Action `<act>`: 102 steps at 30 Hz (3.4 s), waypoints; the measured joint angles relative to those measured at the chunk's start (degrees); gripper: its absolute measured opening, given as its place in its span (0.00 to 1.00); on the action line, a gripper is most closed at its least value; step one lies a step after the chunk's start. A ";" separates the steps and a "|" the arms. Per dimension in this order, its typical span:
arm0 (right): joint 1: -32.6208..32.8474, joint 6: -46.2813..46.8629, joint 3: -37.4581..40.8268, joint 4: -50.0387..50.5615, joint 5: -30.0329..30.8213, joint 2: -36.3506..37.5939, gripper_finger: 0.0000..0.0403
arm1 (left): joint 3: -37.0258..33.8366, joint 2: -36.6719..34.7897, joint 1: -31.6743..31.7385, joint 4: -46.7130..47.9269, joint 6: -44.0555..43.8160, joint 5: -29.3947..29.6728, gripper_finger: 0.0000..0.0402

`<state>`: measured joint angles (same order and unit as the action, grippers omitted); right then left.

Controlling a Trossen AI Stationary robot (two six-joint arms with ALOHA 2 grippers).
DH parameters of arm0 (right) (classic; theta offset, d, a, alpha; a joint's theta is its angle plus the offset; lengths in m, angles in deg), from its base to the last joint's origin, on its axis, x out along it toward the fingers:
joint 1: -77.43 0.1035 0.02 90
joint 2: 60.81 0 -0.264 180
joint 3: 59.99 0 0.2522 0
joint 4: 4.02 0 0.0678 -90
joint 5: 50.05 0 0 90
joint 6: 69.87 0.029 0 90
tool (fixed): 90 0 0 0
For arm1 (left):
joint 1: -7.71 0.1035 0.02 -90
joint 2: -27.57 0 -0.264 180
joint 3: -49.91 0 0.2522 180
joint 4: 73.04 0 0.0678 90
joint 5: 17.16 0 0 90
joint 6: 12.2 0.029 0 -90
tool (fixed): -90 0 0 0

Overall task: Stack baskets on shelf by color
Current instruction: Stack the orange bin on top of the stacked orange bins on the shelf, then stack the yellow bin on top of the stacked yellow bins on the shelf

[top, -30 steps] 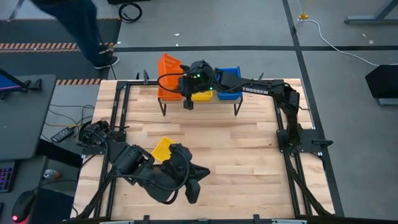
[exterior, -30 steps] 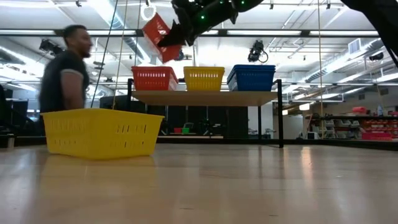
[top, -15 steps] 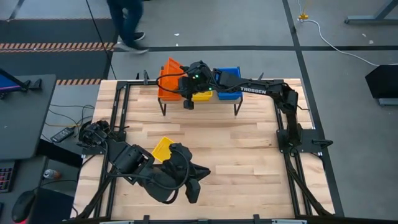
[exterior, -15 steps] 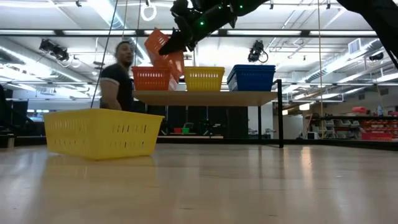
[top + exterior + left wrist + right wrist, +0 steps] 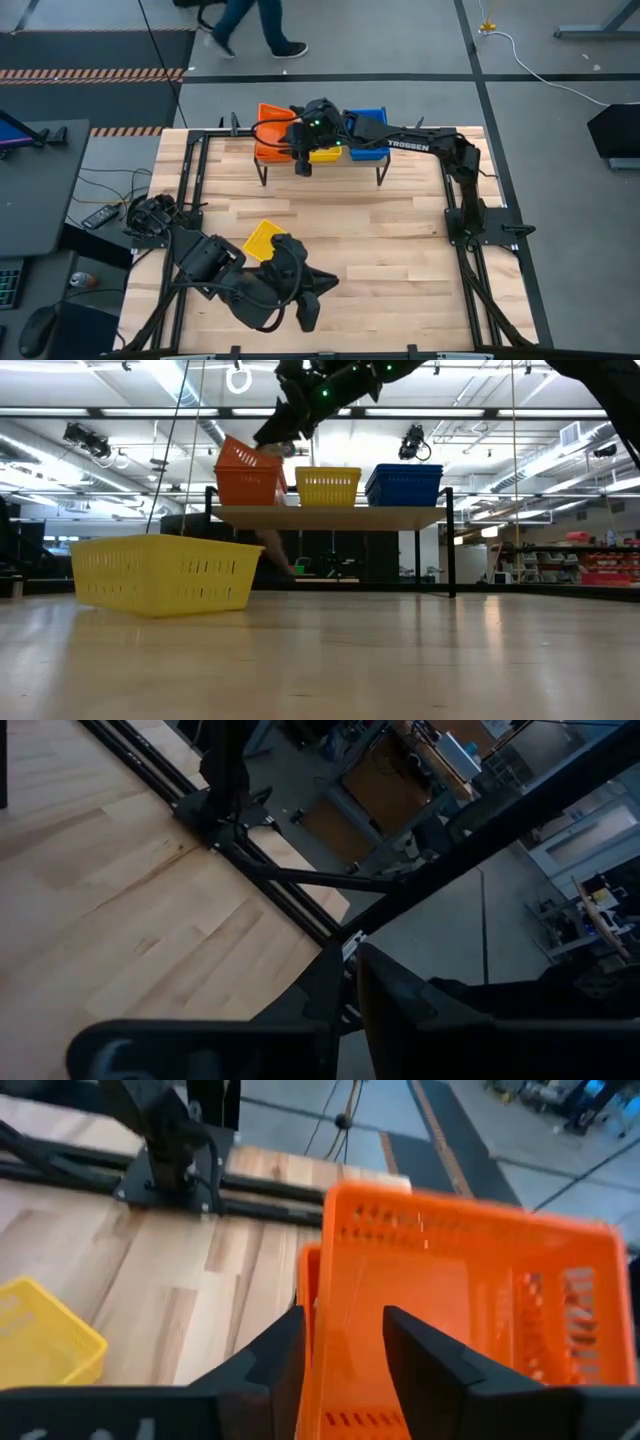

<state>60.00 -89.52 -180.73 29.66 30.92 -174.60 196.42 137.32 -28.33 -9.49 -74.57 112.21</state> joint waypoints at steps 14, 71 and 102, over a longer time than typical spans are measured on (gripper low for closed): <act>0.43 -1.08 0.02 2.64 2.31 0.43 0.37 | 0.00 0.00 -0.25 -0.31 0.02 0.00 0.10; 5.20 -12.20 3.91 -0.12 17.60 4.78 0.06 | 0.00 0.00 -0.84 -0.26 0.04 -0.17 0.10; 11.08 4.60 3.96 22.83 -5.59 4.28 0.25 | 0.04 -1.31 -2.13 0.98 -0.42 -2.69 0.10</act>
<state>71.08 -84.92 -176.77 52.49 25.32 -170.32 196.47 136.01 -30.46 -8.51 -74.99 109.53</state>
